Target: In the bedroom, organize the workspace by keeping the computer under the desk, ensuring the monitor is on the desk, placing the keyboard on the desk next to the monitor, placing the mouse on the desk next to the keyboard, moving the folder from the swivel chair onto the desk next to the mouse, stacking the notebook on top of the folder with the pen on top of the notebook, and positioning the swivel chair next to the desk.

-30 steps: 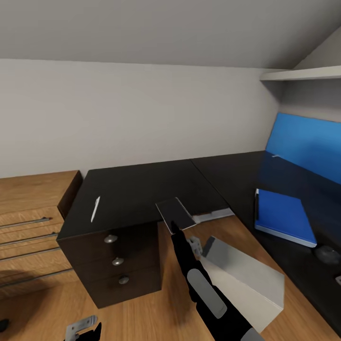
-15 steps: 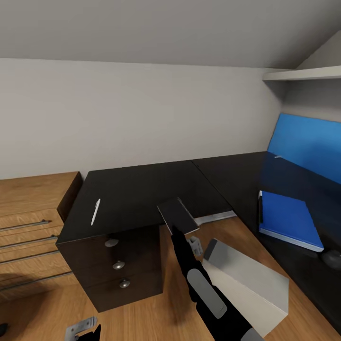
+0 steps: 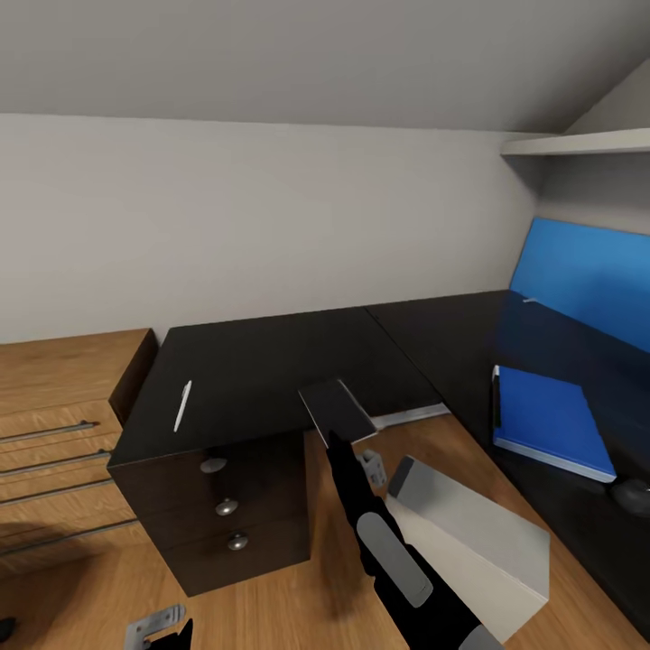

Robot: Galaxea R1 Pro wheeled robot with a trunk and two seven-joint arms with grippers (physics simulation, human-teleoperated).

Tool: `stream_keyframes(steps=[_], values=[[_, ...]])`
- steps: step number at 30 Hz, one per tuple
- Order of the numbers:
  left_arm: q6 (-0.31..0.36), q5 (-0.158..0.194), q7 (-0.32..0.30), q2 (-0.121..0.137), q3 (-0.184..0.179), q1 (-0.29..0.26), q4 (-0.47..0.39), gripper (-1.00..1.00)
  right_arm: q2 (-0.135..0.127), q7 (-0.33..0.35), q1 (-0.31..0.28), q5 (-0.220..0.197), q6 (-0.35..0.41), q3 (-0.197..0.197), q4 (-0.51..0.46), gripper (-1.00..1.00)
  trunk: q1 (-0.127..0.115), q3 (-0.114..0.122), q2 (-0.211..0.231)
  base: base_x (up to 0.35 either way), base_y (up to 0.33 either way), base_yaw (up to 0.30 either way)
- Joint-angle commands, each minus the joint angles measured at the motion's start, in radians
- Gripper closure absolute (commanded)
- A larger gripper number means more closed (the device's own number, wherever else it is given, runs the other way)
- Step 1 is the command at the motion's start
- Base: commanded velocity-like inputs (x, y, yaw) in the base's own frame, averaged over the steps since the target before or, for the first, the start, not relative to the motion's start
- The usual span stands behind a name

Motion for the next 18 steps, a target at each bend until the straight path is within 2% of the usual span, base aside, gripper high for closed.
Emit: stream_keyframes(steps=[1, 14, 18], values=[[0.003, 0.008, 0.008, 0.001, -0.004, 0.000, -0.003, -1.00, -0.001, -0.004, -0.001, -0.010, -0.008, 0.003, -0.002, 1.00, -0.004, 0.002, 0.007, 0.000, 0.000, 0.000], [0.005, 0.007, 0.010, -0.003, -0.008, 0.000, 0.043, -1.00, -0.018, -0.005, -0.001, -0.007, -0.015, -0.002, -0.113, 1.00, -0.054, 0.043, 0.098, 0.000, 0.000, 0.000], [0.004, 0.007, 0.010, -0.003, -0.008, 0.000, 0.051, -1.00, -0.054, -0.006, -0.001, -0.007, -0.023, -0.008, -0.161, 1.00, -0.069, 0.056, 0.126, 0.000, 0.000, 0.000]])
